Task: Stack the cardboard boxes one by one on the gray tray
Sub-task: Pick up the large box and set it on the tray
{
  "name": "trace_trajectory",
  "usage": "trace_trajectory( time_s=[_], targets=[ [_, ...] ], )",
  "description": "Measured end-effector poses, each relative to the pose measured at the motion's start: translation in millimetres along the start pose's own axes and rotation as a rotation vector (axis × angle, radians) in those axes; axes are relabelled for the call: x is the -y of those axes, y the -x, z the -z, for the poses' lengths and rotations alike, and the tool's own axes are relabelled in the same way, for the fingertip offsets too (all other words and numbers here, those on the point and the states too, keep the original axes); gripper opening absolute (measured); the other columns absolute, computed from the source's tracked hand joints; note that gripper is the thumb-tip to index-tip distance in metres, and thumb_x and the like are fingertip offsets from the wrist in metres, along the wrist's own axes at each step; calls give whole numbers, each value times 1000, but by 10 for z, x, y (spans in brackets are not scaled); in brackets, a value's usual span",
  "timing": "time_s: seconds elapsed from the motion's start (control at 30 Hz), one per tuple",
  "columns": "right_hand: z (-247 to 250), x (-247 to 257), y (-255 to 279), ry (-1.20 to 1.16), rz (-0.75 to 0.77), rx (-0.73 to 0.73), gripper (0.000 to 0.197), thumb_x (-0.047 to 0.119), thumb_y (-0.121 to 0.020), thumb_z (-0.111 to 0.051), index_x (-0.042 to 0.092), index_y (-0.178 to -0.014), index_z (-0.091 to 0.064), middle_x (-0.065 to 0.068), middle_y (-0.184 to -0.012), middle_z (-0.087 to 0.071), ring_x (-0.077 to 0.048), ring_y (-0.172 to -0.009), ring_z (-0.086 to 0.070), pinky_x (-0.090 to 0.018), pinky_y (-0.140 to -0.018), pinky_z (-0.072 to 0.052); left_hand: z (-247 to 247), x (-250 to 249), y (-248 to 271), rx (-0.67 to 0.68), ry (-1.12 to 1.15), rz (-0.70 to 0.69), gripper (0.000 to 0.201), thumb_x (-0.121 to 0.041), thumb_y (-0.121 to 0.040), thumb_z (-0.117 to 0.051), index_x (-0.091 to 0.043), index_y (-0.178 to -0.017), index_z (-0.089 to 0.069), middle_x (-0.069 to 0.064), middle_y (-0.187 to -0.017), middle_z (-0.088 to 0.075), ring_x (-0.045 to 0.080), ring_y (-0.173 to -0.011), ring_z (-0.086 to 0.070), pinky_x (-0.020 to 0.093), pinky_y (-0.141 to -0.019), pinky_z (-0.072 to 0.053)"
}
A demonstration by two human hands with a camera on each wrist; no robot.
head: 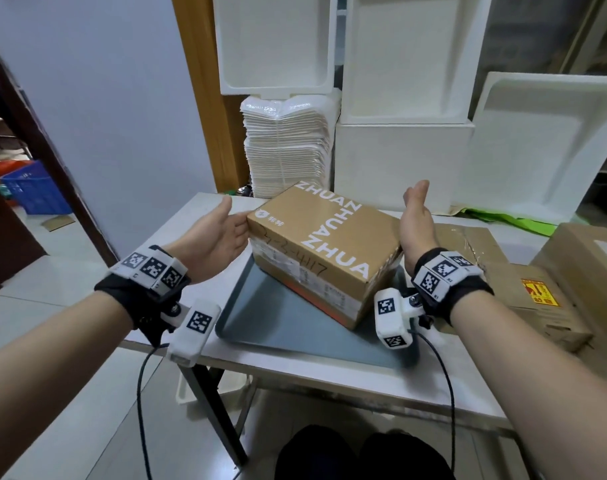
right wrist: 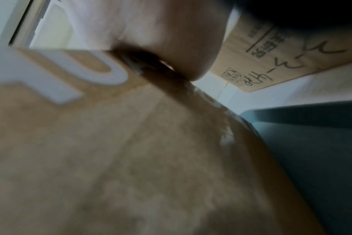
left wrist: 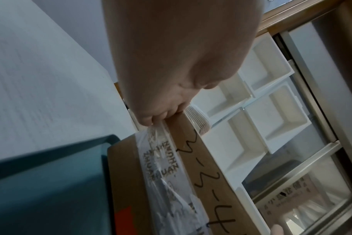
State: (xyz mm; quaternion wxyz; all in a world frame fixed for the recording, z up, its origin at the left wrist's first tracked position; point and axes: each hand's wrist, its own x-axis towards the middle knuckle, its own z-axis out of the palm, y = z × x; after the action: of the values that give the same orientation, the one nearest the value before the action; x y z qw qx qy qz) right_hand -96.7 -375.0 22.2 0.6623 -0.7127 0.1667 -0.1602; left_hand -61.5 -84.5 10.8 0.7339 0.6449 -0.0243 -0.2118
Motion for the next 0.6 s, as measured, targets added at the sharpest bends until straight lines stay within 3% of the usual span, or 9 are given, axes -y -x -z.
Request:
trace_trajectory(
  time_s=[0.13,0.23,0.3,0.33,0.4,0.5,0.6],
  targets=[
    [22,62,51,13,-8,-25,73,64,-97,-13,20,-154,-27,0,-160,-29,-21,-147,-27,-34,-117,-18,14,-84,-177,-69,-20,-19,77,-61,-99,-12,-10,-155,-21,6,-159,-31,18,-149,-21,37,-124,-7],
    [69,50,142,-4,-1,-37,73,65,-96,-16,23,-156,-20,3,-162,-24,-21,-148,-24,-36,-119,-17,-54,-147,-333,-122,-46,-39,78,-61,-99,-9,-8,-152,-28,8,-149,-47,21,-144,-34,37,-122,-15],
    [94,-18,206,-14,-16,-51,72,64,-96,-17,24,-156,-16,3,-162,-22,-21,-148,-23,-37,-118,-17,-112,-172,-362,-162,-40,-62,74,-60,-99,-8,-10,-146,-36,6,-130,-61,18,-122,-54,33,-108,-32],
    [105,-53,245,-18,-25,-62,72,64,-97,-17,24,-157,-14,3,-163,-21,-21,-148,-22,-36,-118,-16,-133,-175,-367,-184,-19,-68,75,-59,-100,-8,-9,-147,-36,8,-127,-63,17,-110,-59,32,-98,-38],
    [109,-113,350,-40,-50,-75,70,61,-98,-19,23,-157,-12,2,-163,-19,-20,-149,-21,-35,-118,-14,-159,-141,-373,-201,15,-64,79,-61,-99,-9,-6,-147,-37,14,-135,-60,20,-105,-62,35,-88,-44],
    [66,-183,471,-37,-105,-42,67,56,-101,-20,21,-157,-9,0,-163,-20,-20,-148,-23,-30,-116,-15,-248,-40,-355,-165,34,-38,77,-64,-98,-15,-10,-123,-63,14,-119,-70,25,-108,-66,40,-93,-49],
    [15,-181,433,-107,-154,22,70,59,-99,-21,24,-157,0,1,-162,-20,-20,-147,-26,-33,-117,-18,-344,-1,-263,-142,66,-28,71,-62,-99,-18,-13,-109,-69,11,-106,-76,23,-98,-72,39,-82,-52]
  ],
)
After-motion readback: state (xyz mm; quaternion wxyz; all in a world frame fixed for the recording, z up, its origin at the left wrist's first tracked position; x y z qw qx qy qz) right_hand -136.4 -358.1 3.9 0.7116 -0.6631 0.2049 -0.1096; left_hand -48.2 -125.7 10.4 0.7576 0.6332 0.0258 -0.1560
